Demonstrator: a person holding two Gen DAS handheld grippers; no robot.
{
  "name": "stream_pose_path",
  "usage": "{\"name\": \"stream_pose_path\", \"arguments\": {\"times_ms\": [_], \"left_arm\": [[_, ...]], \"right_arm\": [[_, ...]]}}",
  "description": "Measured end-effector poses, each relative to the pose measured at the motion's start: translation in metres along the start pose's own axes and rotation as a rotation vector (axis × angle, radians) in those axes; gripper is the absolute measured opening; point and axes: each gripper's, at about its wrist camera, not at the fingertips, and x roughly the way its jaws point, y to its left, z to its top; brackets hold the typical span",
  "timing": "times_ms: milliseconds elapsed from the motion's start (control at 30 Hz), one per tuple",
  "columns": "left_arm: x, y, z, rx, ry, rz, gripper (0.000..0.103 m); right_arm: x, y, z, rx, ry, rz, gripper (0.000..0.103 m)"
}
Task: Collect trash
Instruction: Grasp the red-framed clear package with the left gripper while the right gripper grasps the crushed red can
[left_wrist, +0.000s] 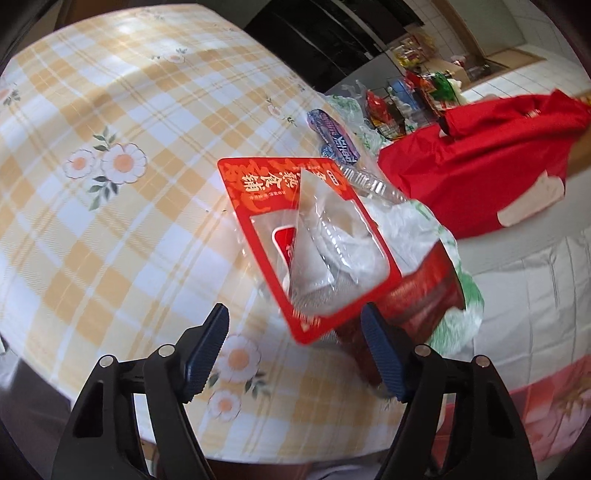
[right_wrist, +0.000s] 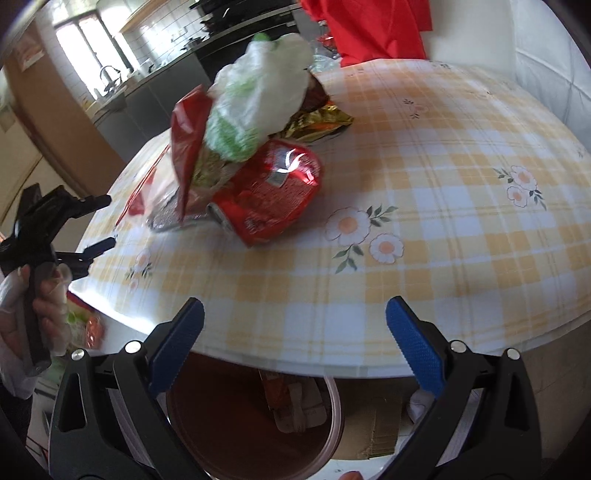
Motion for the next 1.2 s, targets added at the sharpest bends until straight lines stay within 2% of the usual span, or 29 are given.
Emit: {"name": "stream_pose_path", "arguments": {"times_ms": [100,133,200,233,267,333,533,733,867,1000,1100,1133,1200], "left_arm": [[0.019,0.005,0.007,-0.07,0.031,-0.047,0.066],[0.022,0.008,0.007,-0.089,0.039,-0.054,0.061],[0.029,0.012,0.007,-0.122,0.051,-0.062,0.049],[0.03,0.013,0.006,-0.123,0.055,-0.054,0.032],[0.031,0.014,0.005,-0.121,0.058,-0.051,0.023],[0.027,0.016,0.003,-0.115,0.048,-0.057,0.013],[0.0,0.011,-0.003,-0.043,-0.003,-0.074,0.012],[-0.039,0.007,-0.013,0.06,-0.079,-0.058,0.012],[-0.059,0.014,-0.021,0.101,-0.12,-0.028,0.012],[-0.075,0.023,-0.034,0.109,-0.15,-0.005,0.012],[-0.08,0.031,-0.041,0.097,-0.141,-0.001,0.012],[-0.081,0.034,-0.043,0.088,-0.134,-0.003,0.012],[-0.084,0.037,-0.048,0.087,-0.128,-0.001,0.012]], "right_arm": [[0.0,-0.007,0.008,0.022,-0.044,-0.038,0.097],[0.001,-0.007,0.008,0.024,-0.05,-0.038,0.097],[0.002,-0.009,0.011,0.032,-0.056,-0.022,0.097],[0.004,-0.01,0.013,0.036,-0.054,-0.016,0.097],[0.005,-0.011,0.015,0.038,-0.05,-0.006,0.097],[0.007,-0.011,0.019,0.029,-0.049,0.013,0.097],[0.022,-0.012,0.037,0.046,-0.036,0.054,0.097],[0.041,-0.014,0.063,0.098,-0.079,0.095,0.097],[0.064,-0.014,0.083,0.081,-0.079,0.04,0.097],[0.088,-0.011,0.092,0.053,-0.054,0.032,0.097],[0.097,-0.008,0.094,0.038,-0.049,0.048,0.077],[0.097,-0.008,0.093,0.036,-0.047,0.081,0.063],[0.092,-0.007,0.091,0.041,-0.046,0.118,0.047]]}}
